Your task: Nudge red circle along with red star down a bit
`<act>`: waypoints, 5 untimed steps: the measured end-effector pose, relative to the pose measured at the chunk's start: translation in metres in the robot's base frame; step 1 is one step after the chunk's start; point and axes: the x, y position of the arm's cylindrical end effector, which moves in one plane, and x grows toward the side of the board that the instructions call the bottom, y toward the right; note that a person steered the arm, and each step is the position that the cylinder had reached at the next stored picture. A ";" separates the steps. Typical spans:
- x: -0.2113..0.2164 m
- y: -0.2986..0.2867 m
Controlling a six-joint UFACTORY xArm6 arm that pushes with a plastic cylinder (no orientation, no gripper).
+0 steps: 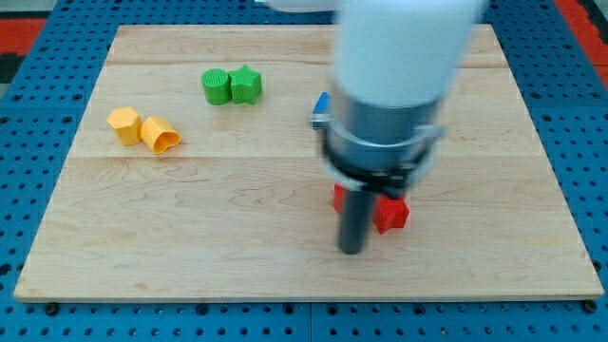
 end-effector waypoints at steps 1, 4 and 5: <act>-0.013 -0.025; -0.101 -0.036; -0.117 0.024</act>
